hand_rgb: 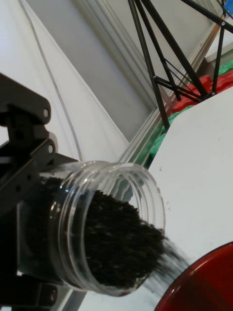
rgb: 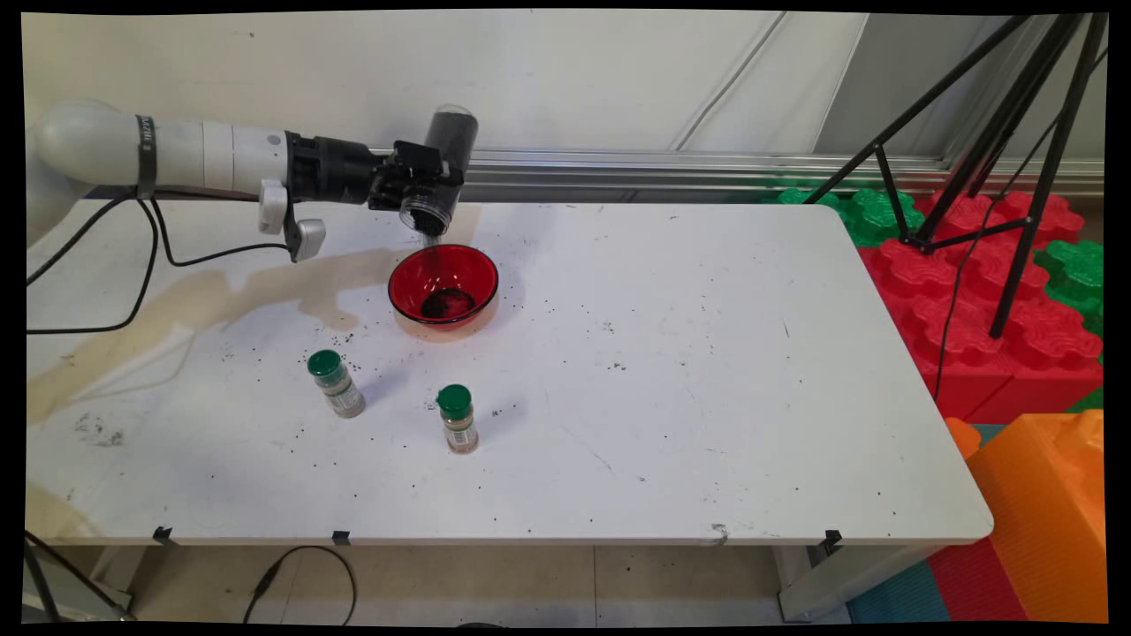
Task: Pour the black seasoning powder in the red bowl
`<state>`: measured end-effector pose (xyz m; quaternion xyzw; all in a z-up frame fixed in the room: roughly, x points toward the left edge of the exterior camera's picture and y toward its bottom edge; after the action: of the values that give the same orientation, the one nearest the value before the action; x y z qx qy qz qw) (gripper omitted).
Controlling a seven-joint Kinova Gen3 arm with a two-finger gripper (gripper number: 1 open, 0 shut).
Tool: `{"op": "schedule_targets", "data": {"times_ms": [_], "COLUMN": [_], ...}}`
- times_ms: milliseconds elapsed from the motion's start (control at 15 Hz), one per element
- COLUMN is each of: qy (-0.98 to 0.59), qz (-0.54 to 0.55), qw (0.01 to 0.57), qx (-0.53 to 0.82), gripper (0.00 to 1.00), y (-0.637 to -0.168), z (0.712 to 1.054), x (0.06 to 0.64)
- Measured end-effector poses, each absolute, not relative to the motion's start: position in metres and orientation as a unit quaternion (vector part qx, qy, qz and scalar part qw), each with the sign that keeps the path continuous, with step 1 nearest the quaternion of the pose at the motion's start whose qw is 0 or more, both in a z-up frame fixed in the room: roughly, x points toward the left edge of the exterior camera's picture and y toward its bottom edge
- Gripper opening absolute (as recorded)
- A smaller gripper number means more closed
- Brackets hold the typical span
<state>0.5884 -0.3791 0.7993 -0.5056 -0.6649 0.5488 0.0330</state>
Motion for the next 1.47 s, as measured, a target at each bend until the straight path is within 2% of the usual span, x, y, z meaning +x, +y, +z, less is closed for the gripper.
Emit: {"op": "schedule_targets", "data": {"times_ms": [1467], "qy": [-0.656], "qz": [0.551], "qw": [0.024], "qx": [-0.516], "gripper": [0.0], "y": [-0.3811], "z": [0.8011], "x": [0.5896]}}
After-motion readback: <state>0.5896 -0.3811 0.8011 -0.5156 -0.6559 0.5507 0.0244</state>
